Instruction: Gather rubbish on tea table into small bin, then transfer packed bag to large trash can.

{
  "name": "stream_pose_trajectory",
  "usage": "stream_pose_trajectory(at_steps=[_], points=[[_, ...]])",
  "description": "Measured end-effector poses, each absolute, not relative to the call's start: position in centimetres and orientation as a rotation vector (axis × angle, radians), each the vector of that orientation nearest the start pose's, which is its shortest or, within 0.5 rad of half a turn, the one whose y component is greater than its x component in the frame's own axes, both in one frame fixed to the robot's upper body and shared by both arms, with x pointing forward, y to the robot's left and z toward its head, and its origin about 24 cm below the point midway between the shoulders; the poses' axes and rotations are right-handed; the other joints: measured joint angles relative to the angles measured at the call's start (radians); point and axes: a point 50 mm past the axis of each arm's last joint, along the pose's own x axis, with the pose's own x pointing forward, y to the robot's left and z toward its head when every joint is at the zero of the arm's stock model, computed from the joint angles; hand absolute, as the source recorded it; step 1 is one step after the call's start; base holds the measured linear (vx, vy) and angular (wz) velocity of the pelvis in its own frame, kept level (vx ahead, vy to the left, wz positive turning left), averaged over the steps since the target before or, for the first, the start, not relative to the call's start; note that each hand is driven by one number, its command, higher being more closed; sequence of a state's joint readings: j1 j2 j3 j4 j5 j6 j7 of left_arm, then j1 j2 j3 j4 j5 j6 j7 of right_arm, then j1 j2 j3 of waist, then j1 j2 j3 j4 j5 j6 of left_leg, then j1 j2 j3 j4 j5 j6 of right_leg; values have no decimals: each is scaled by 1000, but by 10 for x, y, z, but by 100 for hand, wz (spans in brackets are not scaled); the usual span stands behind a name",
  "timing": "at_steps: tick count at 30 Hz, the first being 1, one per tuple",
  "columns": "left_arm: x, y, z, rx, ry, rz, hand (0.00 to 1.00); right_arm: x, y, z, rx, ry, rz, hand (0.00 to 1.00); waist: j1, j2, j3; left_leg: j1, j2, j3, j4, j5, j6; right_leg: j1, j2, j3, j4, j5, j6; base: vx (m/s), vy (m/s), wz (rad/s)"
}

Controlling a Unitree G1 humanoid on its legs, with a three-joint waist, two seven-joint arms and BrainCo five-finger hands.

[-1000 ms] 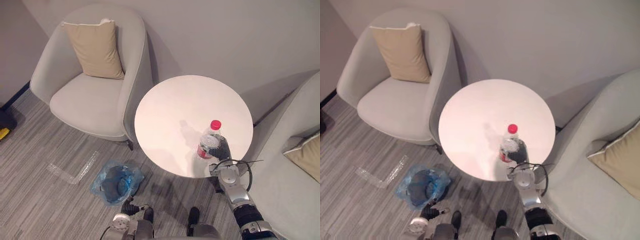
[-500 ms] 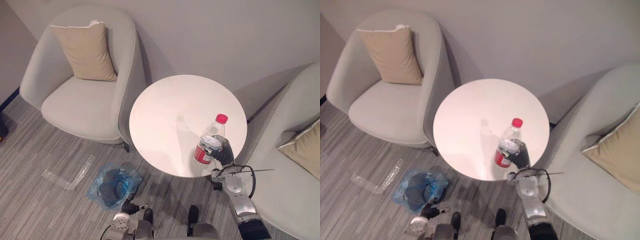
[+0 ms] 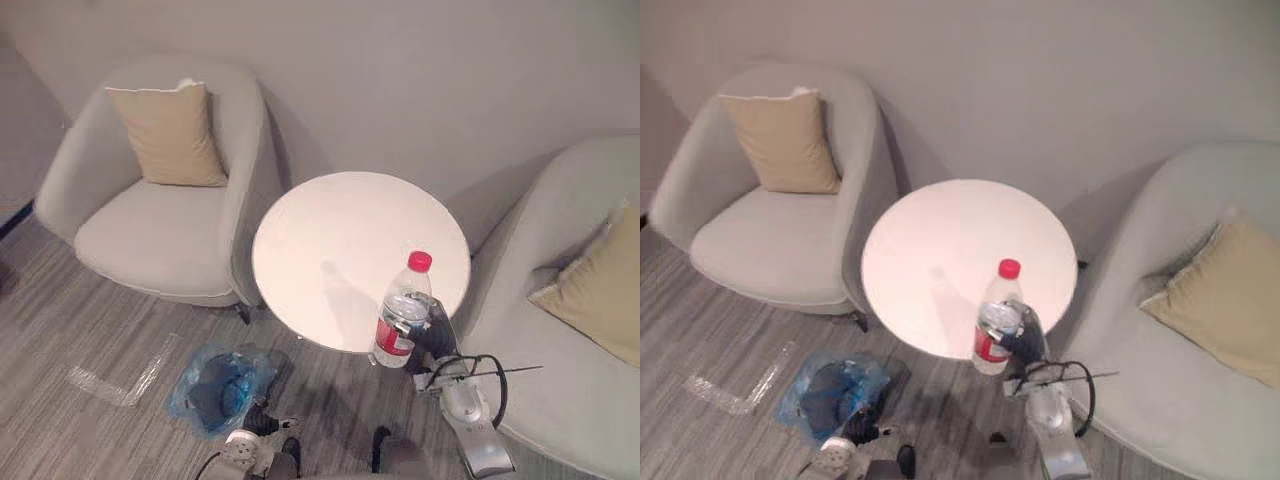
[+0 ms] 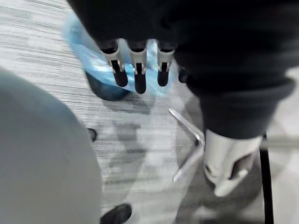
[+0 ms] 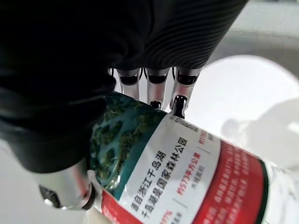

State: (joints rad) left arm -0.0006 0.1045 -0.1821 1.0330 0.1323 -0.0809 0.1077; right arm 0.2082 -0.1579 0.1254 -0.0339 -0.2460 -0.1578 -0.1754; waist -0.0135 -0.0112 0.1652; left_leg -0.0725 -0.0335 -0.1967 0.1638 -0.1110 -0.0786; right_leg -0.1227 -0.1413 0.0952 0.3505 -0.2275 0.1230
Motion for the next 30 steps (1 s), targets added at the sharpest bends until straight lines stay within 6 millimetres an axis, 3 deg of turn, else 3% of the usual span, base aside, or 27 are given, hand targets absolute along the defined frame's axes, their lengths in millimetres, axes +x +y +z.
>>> stream_pose_trajectory(at_steps=[3,7,9,10,11,13,14,16,17,19,21,24,27,30], points=[[139,168,-148,331,923,-79,0,211,-159,22,-404,-37,-23,100,26,12,-5,-35,-1,-63,16,19,-18,2,1,-55,9,-9,-9,-67,-102,68],[136,169,-149,269,935,-20,0,216,-150,27,-398,-70,-3,100,27,38,-10,-106,6,-120,-10,97,-35,-16,2,-156,-11,5,-34,-50,-70,75],[138,168,-148,250,928,-6,0,217,-151,27,-401,-70,-8,100,22,48,-5,-145,7,-49,-38,195,-5,-13,4,-193,-50,24,-64,-88,-69,111],[139,167,-147,242,923,0,0,220,-150,28,-401,-71,-9,100,21,51,-2,-150,11,28,-93,264,31,-9,-8,-222,-86,54,-87,-97,-23,101],[139,167,-147,235,922,7,0,223,-150,30,-404,-83,-8,100,26,53,2,-154,28,123,-91,242,45,-6,-17,-272,-104,74,-87,-191,8,109],[141,165,-147,244,920,-13,0,227,-152,35,-390,-100,-34,100,12,60,6,-178,64,342,113,79,111,11,-42,-360,-103,77,-87,-196,44,108],[140,163,-147,260,919,-32,0,226,-156,34,-388,-95,-54,100,6,57,7,-154,94,442,201,21,104,33,-64,-399,-101,79,-83,-121,60,104],[137,162,-149,275,926,-48,0,224,-163,33,-390,-86,-82,100,-8,69,5,-117,141,544,222,-30,85,56,-77,-446,-101,76,-58,-87,105,90],[136,162,-149,281,929,-52,0,225,-168,34,-394,-85,-101,100,-9,90,0,-113,129,550,154,-56,80,53,-68,-460,-99,71,-37,-67,156,91],[137,167,-148,302,927,-54,0,224,-169,31,-384,-70,-120,100,-15,57,4,-82,72,542,22,-17,68,57,-83,-449,-147,82,-16,-56,139,81],[136,166,-149,316,930,-67,0,222,-170,25,-387,-44,-117,100,-19,56,3,-44,31,541,-76,46,82,94,-81,-426,-218,112,-3,-25,94,60],[136,167,-149,338,932,-80,0,225,-164,14,-379,4,-87,100,-10,55,2,-17,0,536,-122,60,97,118,-86,-397,-252,133,-4,43,126,12],[136,170,-149,359,929,-94,0,223,-158,4,-356,46,-77,100,-3,47,4,-25,-17,529,-103,38,121,113,-104,-394,-235,116,13,109,69,8],[138,171,-147,362,919,-90,0,221,-153,-3,-369,75,-43,100,-1,29,13,-31,-29,517,0,-44,128,108,-143,-381,-119,50,23,187,41,10]])
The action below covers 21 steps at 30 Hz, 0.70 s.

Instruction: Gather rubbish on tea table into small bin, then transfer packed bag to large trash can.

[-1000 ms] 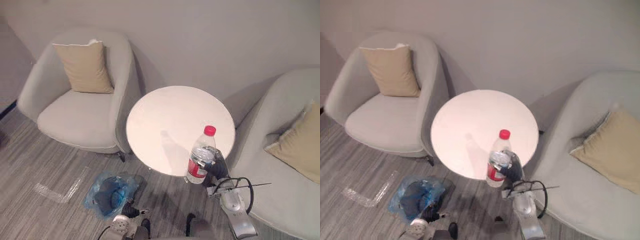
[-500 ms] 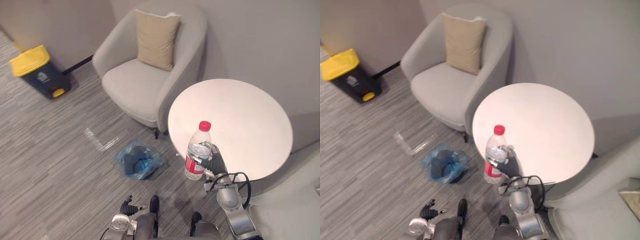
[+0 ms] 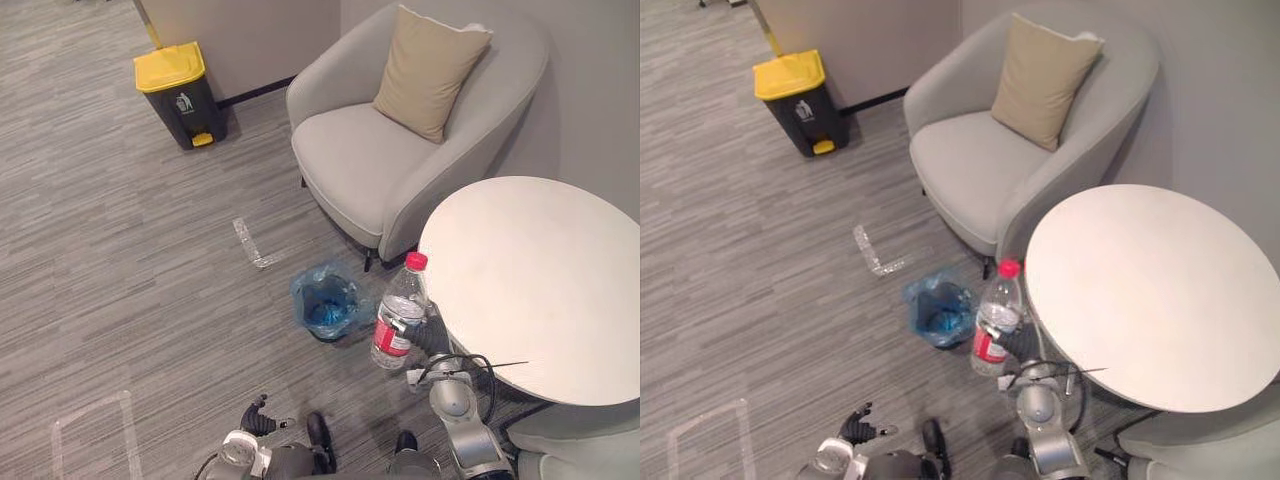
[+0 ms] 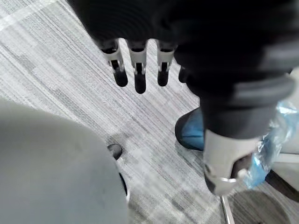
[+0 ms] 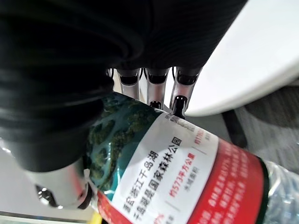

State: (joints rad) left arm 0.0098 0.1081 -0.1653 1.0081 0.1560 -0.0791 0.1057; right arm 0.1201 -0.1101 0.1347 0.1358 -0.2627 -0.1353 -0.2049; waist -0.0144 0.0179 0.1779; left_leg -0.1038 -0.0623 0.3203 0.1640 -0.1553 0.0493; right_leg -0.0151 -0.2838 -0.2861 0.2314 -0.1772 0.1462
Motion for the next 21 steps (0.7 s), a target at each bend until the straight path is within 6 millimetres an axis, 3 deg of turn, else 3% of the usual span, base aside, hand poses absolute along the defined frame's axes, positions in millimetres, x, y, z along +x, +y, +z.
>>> stream_pose_trajectory(at_steps=[1,3,4,5,7,9,10,11,12,14,15,17,21], points=[[138,171,-147,364,919,-91,0,220,-152,-5,-377,84,-34,100,-2,-2,1,0,1,-10,31,-26,3,-5,-6,21,53,-6,-6,206,52,20],[136,172,-148,373,926,-93,0,218,-153,-6,-386,94,-23,100,-7,3,-1,33,5,-48,48,-51,20,-57,-3,80,233,-5,-62,228,45,33],[135,172,-148,375,930,-91,0,219,-154,-7,-391,96,-23,100,-13,5,1,50,15,-71,51,-57,29,-95,11,111,307,-37,-83,303,-17,55],[136,173,-148,377,930,-88,0,219,-153,-6,-389,94,-20,100,-24,-3,1,74,33,-93,47,-64,29,-117,67,139,316,-83,-83,366,-70,64],[133,178,-149,390,945,-80,0,219,-149,-8,-394,96,-1,100,-29,-3,4,116,54,-133,19,-64,28,-179,154,139,297,-101,-99,326,-104,61],[132,178,-150,396,953,-76,0,219,-150,-12,-399,115,2,100,-31,-4,4,169,66,-163,-7,-63,25,-226,222,126,222,-79,-120,345,-118,54],[130,179,-152,399,966,-76,0,218,-150,-13,-400,120,1,100,-32,-5,3,185,65,-171,-9,-68,6,-229,238,126,163,-38,-127,356,-105,65],[127,181,-152,406,976,-77,0,215,-151,-14,-398,125,-1,100,-35,-31,-10,205,48,-178,-3,-89,-30,-231,241,129,57,107,-152,385,-99,66],[129,175,-153,404,977,-87,0,215,-156,-15,-418,133,-4,100,-40,-2,-14,214,72,-195,12,-110,-54,-218,245,104,79,113,-186,387,-84,52],[128,171,-153,396,973,-95,0,217,-160,-12,-437,119,-4,100,-33,22,-16,184,91,-187,85,-113,-72,-192,254,94,52,101,-203,356,-86,16],[128,170,-153,398,972,-97,0,217,-161,-12,-438,118,-6,100,-34,24,-17,175,95,-186,105,-111,-80,-187,256,92,45,101,-204,377,-116,8],[129,170,-153,388,969,-91,0,219,-163,-10,-433,114,-24,100,-32,25,-10,132,130,-140,307,-124,-119,-75,267,98,-45,101,-204,286,-59,3],[131,170,-151,381,949,-91,0,225,-163,-5,-434,86,-32,100,-22,25,-9,83,177,-131,337,-190,-120,-13,266,177,-77,102,-203,164,94,-50]])
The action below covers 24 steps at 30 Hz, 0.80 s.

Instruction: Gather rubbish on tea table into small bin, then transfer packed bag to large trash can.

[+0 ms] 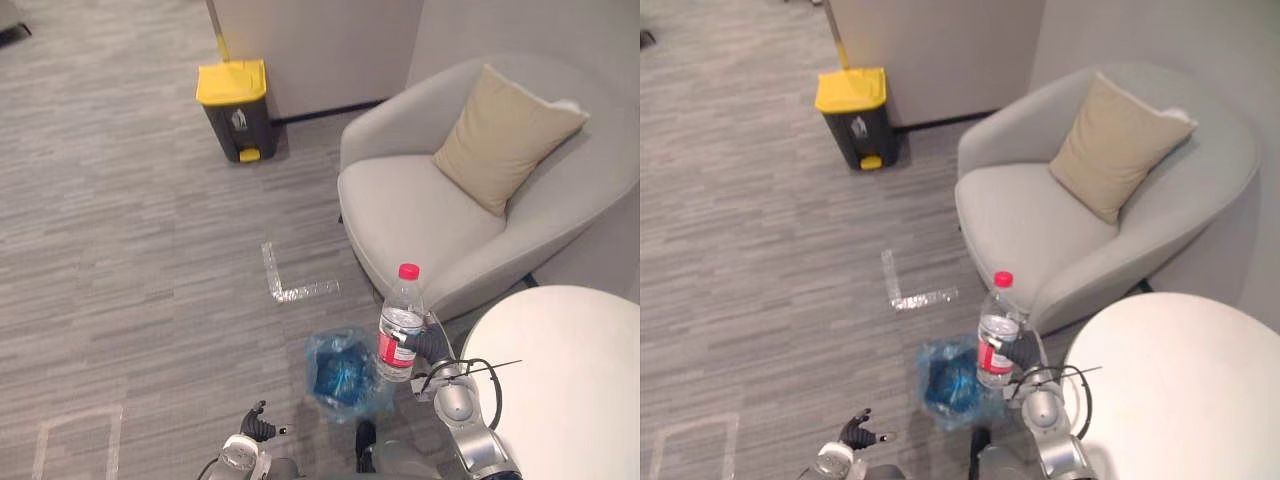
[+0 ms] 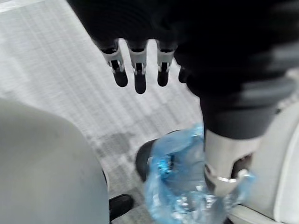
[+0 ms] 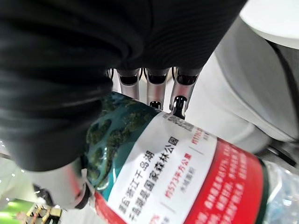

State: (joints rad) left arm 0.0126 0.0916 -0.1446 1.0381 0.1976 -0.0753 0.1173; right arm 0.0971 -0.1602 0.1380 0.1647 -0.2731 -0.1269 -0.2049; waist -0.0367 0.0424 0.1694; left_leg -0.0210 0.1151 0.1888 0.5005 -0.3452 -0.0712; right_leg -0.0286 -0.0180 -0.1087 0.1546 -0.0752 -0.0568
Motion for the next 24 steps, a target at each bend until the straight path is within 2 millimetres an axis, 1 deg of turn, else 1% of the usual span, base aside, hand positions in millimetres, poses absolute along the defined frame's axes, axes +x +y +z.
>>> stream_pose_trajectory(at_steps=[1,2,3,4,5,6,11,12,13,14,15,16,17,18,19,21,22,23,24], points=[[133,169,-151,379,943,-97,0,225,-162,-5,-431,86,-34,100,3,5,1,-16,4,-45,-60,3,-2,-2,-1,29,0,4,7,64,207,-77],[133,167,-151,382,941,-107,0,226,-162,-4,-433,81,-33,100,3,16,1,-15,18,-73,-152,60,-18,-2,7,49,1,3,30,64,264,-81],[133,165,-151,391,939,-125,0,223,-164,-5,-438,90,-38,100,2,27,8,-11,27,-83,-187,103,-36,3,16,77,1,-6,58,39,179,-57],[134,165,-150,394,937,-124,0,222,-163,-6,-435,97,-39,100,3,25,8,-7,23,-79,-188,104,-35,4,15,85,0,-1,65,42,381,-68],[133,168,-150,423,937,-145,0,215,-160,-8,-421,105,-31,100,-15,10,3,5,-39,-30,-219,117,-14,-31,-42,142,0,8,110,9,347,-51],[133,169,-150,428,938,-145,0,214,-159,-8,-430,106,-23,100,-15,10,3,6,-43,-19,-219,117,-13,-33,-46,149,-1,11,116,5,350,-47],[136,170,-150,434,931,-146,0,220,-150,-4,-461,76,21,100,-12,9,6,3,-34,16,-226,116,-10,-78,-31,190,26,15,117,-46,-1,-30],[136,172,-149,440,930,-138,0,226,-143,0,-470,49,52,100,-11,12,13,-9,-31,36,-228,116,-9,-112,-27,213,44,19,117,-99,-7,-60],[140,173,-148,441,917,-129,0,233,-138,6,-479,15,75,100,-18,15,38,-44,-30,49,-195,110,3,-147,-20,231,63,27,116,-99,-7,-52],[143,174,-146,440,910,-121,0,236,-137,7,-482,7,82,100,-18,15,46,-59,-27,51,-178,106,9,-162,-17,237,71,31,117,-132,-8,-33],[151,176,-143,444,889,-103,0,243,-135,10,-494,-6,94,100,-18,14,69,-108,-19,52,-137,100,19,-202,-13,243,90,36,118,-164,-8,-13],[162,177,-139,444,862,-91,0,251,-135,11,-522,-13,109,100,-18,11,103,-162,-16,49,-91,94,28,-248,-11,245,114,41,122,-265,-12,-2],[171,178,-134,432,832,-64,0,258,-135,13,-554,-22,127,100,-12,10,138,-214,-8,48,-51,89,33,-292,-11,244,144,43,125,-235,-12,8],[177,179,-131,419,812,-44,0,262,-135,15,-566,-28,133,100,-9,11,156,-240,-4,48,-29,84,34,-313,-11,243,157,44,127,-266,-5,12],[190,181,-124,390,776,-9,0,269,-135,21,-590,-49,142,100,-1,14,193,-306,2,41,25,75,40,-368,-10,235,190,45,128,-281,1,14],[208,183,-113,352,719,40,0,279,-135,33,-606,-92,140,100,14,16,228,-420,11,31,97,66,44,-466,-10,226,237,49,135,-301,3,14],[213,183,-110,341,701,54,0,281,-134,36,-608,-104,142,100,21,15,240,-439,14,30,111,64,45,-482,-10,224,244,52,136,-267,7,10],[227,183,-100,317,656,75,0,288,-132,45,-612,-138,140,100,37,15,267,-499,21,21,148,63,47,-531,-11,215,264,60,134,-204,6,9],[234,183,-95,301,629,87,0,292,-131,52,-617,-164,138,100,44,13,272,-544,27,17,172,58,43,-569,-13,201,274,60,133,-206,2,10]])
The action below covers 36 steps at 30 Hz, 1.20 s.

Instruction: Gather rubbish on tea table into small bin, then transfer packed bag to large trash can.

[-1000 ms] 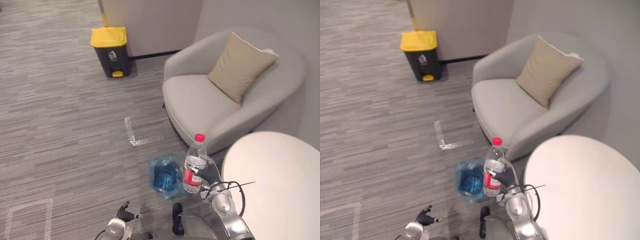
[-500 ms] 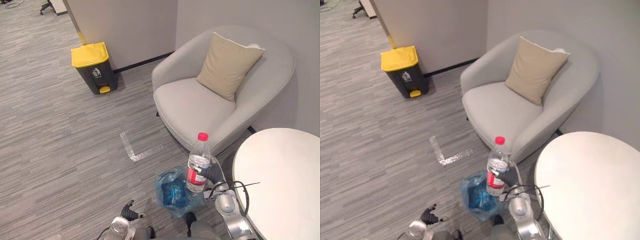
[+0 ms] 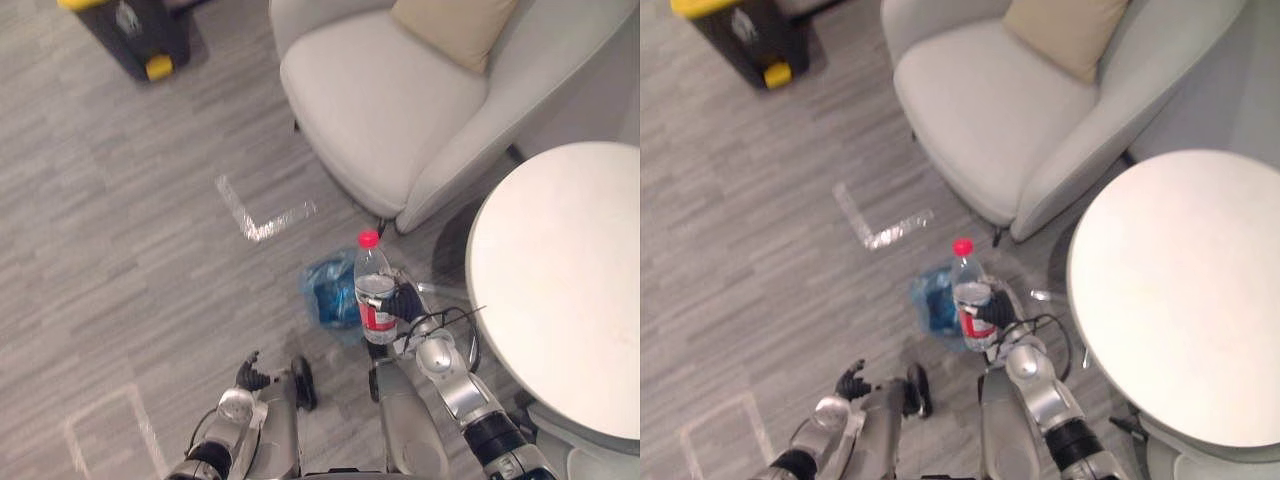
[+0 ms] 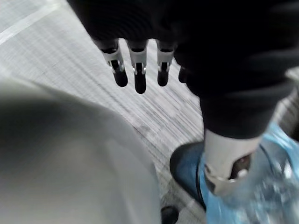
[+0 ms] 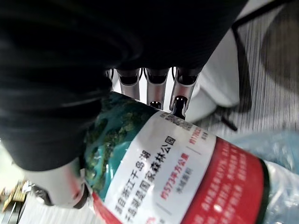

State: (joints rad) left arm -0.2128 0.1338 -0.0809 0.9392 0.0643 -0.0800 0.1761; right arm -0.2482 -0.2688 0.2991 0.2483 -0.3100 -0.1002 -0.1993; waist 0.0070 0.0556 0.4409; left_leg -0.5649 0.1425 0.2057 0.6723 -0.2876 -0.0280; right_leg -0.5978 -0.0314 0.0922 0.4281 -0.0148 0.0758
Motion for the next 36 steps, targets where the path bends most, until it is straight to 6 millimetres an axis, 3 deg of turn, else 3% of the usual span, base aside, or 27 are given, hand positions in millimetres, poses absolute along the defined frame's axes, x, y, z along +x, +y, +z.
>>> stream_pose_trajectory(at_steps=[5,13,14,16,19,21,24,25,30,36], points=[[264,188,-69,205,519,186,0,318,-130,97,-653,-314,90,100,20,-5,22,-193,38,-13,71,-5,-4,-152,-13,-77,14,30,-18,-139,-10,11],[326,190,9,57,217,279,0,358,-131,199,-667,-583,-53,100,54,-19,103,-487,32,-81,113,71,-7,-425,-44,-159,122,30,-50,-31,-25,27],[327,189,12,54,206,278,0,360,-131,202,-668,-584,-61,100,56,-20,108,-495,32,-83,115,74,-6,-434,-46,-163,130,28,-52,29,-5,31],[333,183,41,56,71,253,0,364,-137,217,-654,-612,-119,100,67,-18,112,-560,10,-108,120,91,-8,-503,-68,-187,182,2,-55,31,1,41],[330,173,75,43,-97,205,0,370,-151,219,-640,-579,-166,100,84,-16,114,-602,-3,-135,131,98,-10,-539,-87,-213,220,-22,-60,34,0,36],[325,173,85,18,-163,204,0,374,-161,216,-635,-534,-207,100,100,-16,114,-609,-11,-139,131,100,-13,-549,-97,-217,238,-35,-64,19,-3,19],[321,178,83,12,-163,216,0,376,-168,212,-636,-502,-230,100,99,-16,113,-621,-26,-140,106,113,-15,-564,-114,-224,236,-41,-59,4,7,21],[321,178,83,12,-163,216,0,376,-169,212,-634,-500,-235,0,98,-16,113,-624,-28,-141,100,116,-16,-568,-116,-226,232,-43,-56,1,11,20],[322,176,82,5,-159,207,0,379,-173,199,-627,-440,-255,0,96,-18,112,-633,-29,-139,78,138,-17,-578,-124,-239,230,-38,-63,23,8,10],[322,172,80,-2,-147,202,0,376,-170,188,-592,-422,-280,0,72,-20,110,-627,-27,-134,80,139,-16,-576,-123,-233,233,-38,-63,7,2,-1]])
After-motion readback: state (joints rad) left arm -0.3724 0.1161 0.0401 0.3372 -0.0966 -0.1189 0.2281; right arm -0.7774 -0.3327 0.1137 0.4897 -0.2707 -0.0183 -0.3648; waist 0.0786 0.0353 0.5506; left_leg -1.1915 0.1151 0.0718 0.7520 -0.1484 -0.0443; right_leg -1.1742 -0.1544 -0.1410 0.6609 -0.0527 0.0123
